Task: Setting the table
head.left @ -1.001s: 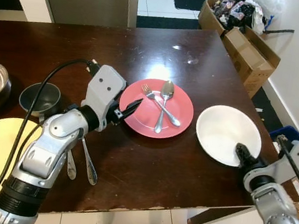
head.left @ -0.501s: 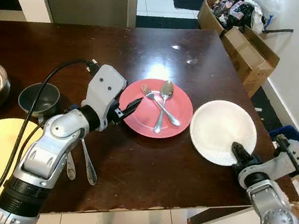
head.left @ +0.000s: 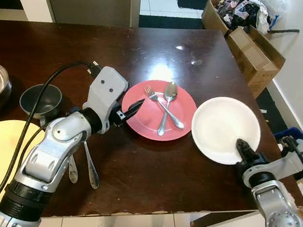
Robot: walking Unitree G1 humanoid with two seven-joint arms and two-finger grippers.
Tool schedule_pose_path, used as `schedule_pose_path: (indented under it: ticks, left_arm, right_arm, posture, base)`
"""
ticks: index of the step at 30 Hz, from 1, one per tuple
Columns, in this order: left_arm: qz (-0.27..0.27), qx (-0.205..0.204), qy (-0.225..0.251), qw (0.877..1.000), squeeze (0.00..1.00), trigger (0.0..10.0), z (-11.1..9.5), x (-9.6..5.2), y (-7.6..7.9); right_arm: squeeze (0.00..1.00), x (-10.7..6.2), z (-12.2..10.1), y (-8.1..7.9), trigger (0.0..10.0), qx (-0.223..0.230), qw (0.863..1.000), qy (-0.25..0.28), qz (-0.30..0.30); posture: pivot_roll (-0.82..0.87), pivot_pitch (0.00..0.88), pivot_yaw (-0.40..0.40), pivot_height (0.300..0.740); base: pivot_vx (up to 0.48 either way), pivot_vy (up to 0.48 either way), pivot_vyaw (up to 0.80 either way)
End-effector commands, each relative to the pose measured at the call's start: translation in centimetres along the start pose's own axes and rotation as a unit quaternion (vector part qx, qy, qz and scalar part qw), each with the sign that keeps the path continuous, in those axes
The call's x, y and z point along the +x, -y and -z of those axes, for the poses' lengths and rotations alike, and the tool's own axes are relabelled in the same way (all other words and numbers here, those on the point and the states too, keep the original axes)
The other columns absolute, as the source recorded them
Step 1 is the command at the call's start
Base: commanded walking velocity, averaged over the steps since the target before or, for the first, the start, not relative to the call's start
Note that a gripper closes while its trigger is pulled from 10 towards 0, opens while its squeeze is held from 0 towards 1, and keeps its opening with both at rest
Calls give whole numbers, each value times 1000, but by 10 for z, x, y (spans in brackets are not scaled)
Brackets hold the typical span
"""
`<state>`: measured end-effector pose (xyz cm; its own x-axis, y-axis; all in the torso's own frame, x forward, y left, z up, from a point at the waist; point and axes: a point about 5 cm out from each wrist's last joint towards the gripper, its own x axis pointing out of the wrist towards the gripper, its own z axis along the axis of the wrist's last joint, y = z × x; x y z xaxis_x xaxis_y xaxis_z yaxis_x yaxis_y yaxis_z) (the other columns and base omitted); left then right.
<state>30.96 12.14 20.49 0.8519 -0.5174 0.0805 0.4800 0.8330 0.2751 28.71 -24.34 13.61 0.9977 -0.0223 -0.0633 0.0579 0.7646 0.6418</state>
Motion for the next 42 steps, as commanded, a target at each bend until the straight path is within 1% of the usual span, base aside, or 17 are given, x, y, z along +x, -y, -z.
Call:
schedule_pose_path:
  ticks: [1,2,4,5,7,8,9,11,12,15,17,21,22,26,31,36,42]
  left_arm:
    - [-35,-6,-12,999,0,10000,5,1,-7]
    - [-35,-6,-12,999,0,10000,5,1,-7]
    - [-69,-32,-7,997,0,10000,2,1,-14]
    - [-89,-40,-6,995,0,10000,1,0,-18]
    - [-114,-44,-2,992,0,10000,-2,-2,-23]
    - [-131,-41,2,991,0,10000,-4,-4,-24]
    - [-131,-41,2,991,0,10000,-4,-4,-24]
    - [-147,-32,6,989,0,10000,-8,-10,-25]
    - [-147,-32,6,989,0,10000,-8,-10,-25]
    - [-154,-29,9,988,0,10000,-10,-16,-24]
    - [-172,-32,7,985,0,10000,-11,-23,-26]
    - [-178,-30,6,984,0,10000,-12,-25,-27]
    - [-190,-27,10,981,0,10000,-16,-31,-31]
    - [-216,-19,12,976,0,10000,-20,-44,-41]
    - [-239,-32,25,970,0,10000,-27,-57,-55]
    - [-239,-34,36,970,0,10000,-33,-54,-55]
    - [-230,-38,46,971,0,10000,-41,-48,-55]
  right_arm:
    - [0,-2,-15,-13,0,10,998,49,-39]
    - [0,-2,-15,-13,0,10,998,49,-39]
    - [0,-3,-27,-30,0,7,993,88,-74]
    - [0,-2,-32,-42,10000,-8,990,106,-88]
    - [0,-2,-37,-60,10000,-36,985,127,-112]
    - [0,-3,-37,-80,10000,-66,979,139,-137]
    - [0,-3,-37,-80,10000,-66,979,139,-137]
    - [0,-2,-36,-102,10000,-95,971,156,-158]
    - [0,-2,-36,-102,10000,-95,971,156,-158]
    - [0,-1,-35,-116,10000,-109,965,165,-171]
    - [0,-3,-32,-129,10000,-103,960,155,-210]
    - [0,-4,-30,-130,10000,-100,959,147,-219]
    - [0,-5,-26,-132,10000,-88,960,134,-229]
    - [0,-5,-15,-132,10000,-94,961,116,-230]
    - [0,-3,-10,-139,10000,-88,960,102,-245]
    - [0,-2,-9,-143,10000,-88,958,97,-257]
    - [0,-5,-2,-141,10000,-82,960,88,-252]
  posture:
    - [-141,101,59,740]
    - [-141,101,59,740]
    - [-139,98,61,740]
    - [-137,95,63,740]
    - [-132,93,65,740]
    - [-131,93,65,740]
    - [-131,93,65,740]
    - [-121,93,61,740]
    - [-121,93,61,740]
    - [-112,91,55,740]
    - [-101,88,50,740]
    - [-101,88,50,740]
    - [-101,88,50,740]
    - [-79,87,27,740]
    - [-68,80,1,740]
    - [-70,74,0,740]
    - [-81,61,10,740]
  base:
    - [0,0,0]
    - [0,0,0]
    - [0,0,0]
    - [0,0,0]
    - [0,0,0]
    - [0,0,0]
    - [0,0,0]
    - [0,0,0]
    - [0,0,0]
    - [0,0,0]
    - [0,0,0]
    - [0,0,0]
    - [0,0,0]
    - [0,0,0]
    - [0,0,0]
    - [0,0,0]
    - [0,0,0]
